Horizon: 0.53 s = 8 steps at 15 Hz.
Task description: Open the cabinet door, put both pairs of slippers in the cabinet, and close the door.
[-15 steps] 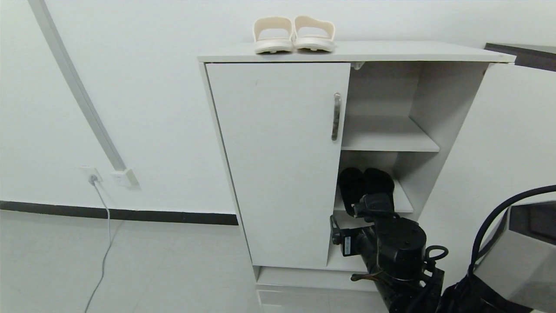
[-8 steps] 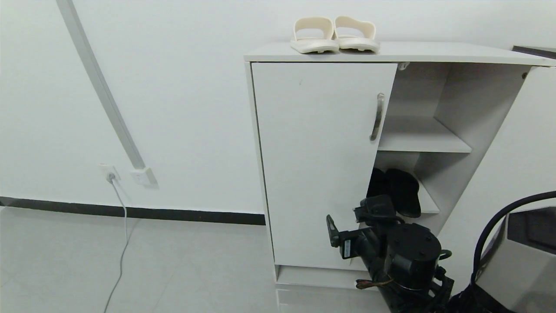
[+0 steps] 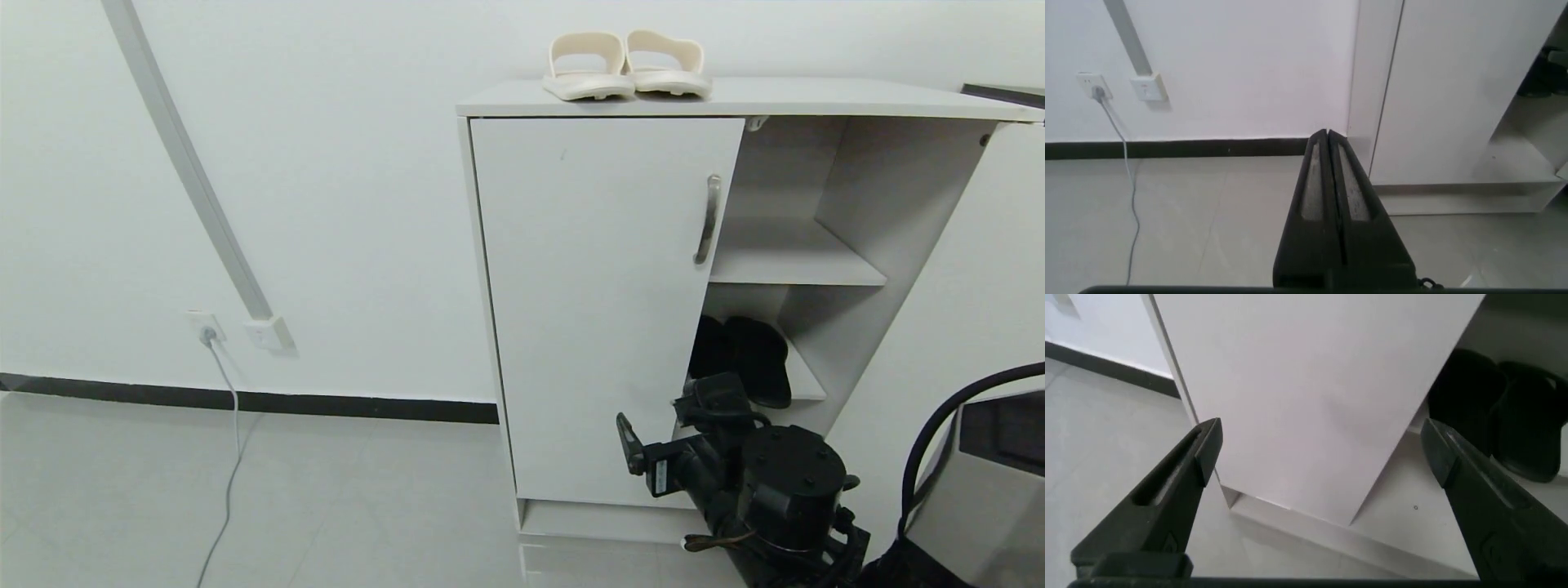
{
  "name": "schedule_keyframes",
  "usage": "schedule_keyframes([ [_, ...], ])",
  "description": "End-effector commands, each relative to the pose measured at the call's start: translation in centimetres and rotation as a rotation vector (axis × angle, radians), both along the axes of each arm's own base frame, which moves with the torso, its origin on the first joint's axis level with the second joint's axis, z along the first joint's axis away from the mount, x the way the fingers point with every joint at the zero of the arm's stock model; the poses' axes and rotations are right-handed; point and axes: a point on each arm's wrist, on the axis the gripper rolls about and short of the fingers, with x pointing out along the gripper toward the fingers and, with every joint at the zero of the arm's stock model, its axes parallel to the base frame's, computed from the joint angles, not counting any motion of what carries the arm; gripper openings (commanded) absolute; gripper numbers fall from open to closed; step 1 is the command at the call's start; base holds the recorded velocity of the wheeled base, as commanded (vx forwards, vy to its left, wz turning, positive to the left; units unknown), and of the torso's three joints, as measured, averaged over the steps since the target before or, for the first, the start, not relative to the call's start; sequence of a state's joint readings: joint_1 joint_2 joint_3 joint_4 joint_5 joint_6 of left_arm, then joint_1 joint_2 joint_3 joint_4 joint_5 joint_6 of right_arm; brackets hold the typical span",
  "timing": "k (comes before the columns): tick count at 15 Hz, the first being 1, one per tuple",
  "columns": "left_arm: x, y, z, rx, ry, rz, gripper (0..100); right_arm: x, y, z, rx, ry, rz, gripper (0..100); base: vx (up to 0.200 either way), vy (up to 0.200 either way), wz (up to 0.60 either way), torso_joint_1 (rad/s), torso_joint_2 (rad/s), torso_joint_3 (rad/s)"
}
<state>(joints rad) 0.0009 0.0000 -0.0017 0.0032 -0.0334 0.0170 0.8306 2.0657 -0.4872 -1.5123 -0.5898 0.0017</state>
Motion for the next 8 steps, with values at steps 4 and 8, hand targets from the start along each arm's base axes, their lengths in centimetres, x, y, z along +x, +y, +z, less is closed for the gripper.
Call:
schedule_keyframes([
  [4,0.01,0.0,0.0,0.0,0.002,0.0,0,0.23,0.0,-0.43,-0.009,0.007,-0.006,100,0.0,0.0,0.0,0.0,0.0,0.0],
  [8,0.01,0.0,0.0,0.0,0.002,0.0,0,0.26,-0.04,-0.52,-0.013,0.01,-0.008,100,0.0,0.0,0.0,0.001,-0.13,-0.217],
])
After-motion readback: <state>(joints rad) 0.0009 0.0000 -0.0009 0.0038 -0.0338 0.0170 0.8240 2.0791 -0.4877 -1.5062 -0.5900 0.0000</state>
